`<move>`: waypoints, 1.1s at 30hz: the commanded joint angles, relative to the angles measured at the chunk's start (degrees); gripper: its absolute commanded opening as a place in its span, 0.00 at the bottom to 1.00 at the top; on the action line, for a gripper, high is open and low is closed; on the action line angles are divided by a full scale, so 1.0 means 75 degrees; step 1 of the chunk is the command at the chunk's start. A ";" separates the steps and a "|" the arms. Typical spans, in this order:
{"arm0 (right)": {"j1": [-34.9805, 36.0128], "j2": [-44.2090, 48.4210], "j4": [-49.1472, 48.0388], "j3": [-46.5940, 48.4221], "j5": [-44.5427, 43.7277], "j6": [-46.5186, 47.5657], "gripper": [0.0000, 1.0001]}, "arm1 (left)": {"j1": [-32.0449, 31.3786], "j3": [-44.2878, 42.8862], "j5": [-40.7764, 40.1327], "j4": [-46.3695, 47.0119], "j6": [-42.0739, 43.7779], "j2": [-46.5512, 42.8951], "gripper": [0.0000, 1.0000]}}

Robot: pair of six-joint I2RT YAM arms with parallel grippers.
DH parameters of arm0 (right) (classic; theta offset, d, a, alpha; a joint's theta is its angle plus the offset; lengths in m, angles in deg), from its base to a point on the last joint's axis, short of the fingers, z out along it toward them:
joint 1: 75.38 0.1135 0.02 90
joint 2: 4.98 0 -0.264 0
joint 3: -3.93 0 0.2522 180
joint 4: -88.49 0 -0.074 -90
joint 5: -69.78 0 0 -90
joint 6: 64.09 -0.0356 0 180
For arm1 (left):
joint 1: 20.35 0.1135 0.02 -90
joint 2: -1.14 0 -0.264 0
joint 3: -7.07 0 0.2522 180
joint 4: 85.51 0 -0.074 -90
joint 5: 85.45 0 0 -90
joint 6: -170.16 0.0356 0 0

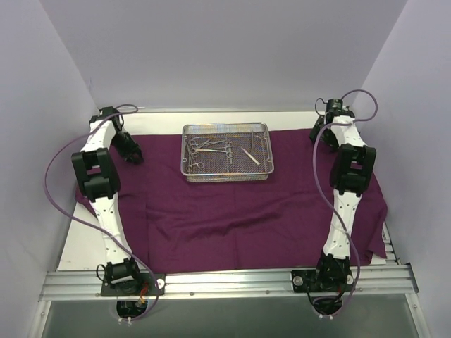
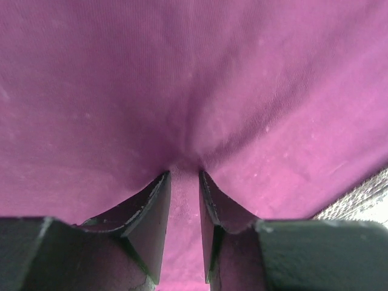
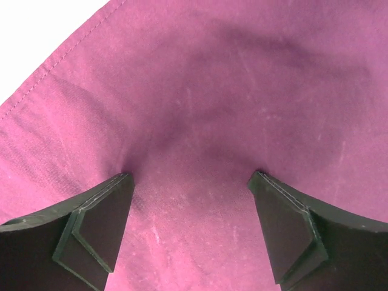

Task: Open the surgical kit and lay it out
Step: Smooth out the surgical kit at the center of the board.

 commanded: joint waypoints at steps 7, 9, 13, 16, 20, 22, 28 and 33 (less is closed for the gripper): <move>0.0197 -0.1414 0.0717 0.0719 -0.0647 0.0308 0.87 | 0.0044 -0.3485 -0.1078 -0.1963 0.0027 0.2481 0.36; 0.0209 -0.1636 0.0740 0.0883 -0.0601 0.0285 0.88 | 0.0044 -0.3979 -0.1019 -0.2208 -0.0020 0.2878 0.36; 0.0209 -0.2012 0.0927 0.1516 -0.0542 0.0355 0.89 | 0.0184 -0.4907 -0.0645 -0.2268 -0.0230 0.3349 0.36; 0.0197 -0.2200 0.1056 0.1810 -0.0507 0.0367 0.89 | 0.0325 -0.5002 -0.0001 -0.1835 -0.0395 0.3502 0.36; 0.0232 -0.2189 0.1057 0.1810 -0.0319 0.0355 0.89 | 0.0349 -0.5806 0.0608 -0.1483 -0.0337 0.3852 0.36; 0.0244 -0.2142 0.1045 0.1775 -0.0226 0.0332 0.89 | 0.0384 -0.6055 0.0762 -0.1436 -0.0383 0.4029 0.36; 0.0349 -0.1603 0.0917 0.1331 0.0161 0.0191 0.89 | 0.0419 -0.5752 0.0798 -0.1318 -0.0162 0.3152 0.37; 0.0467 -0.0772 0.0670 0.1095 0.0114 0.0191 0.90 | 0.0279 -0.5039 0.0072 -0.1378 -0.0394 0.1539 0.39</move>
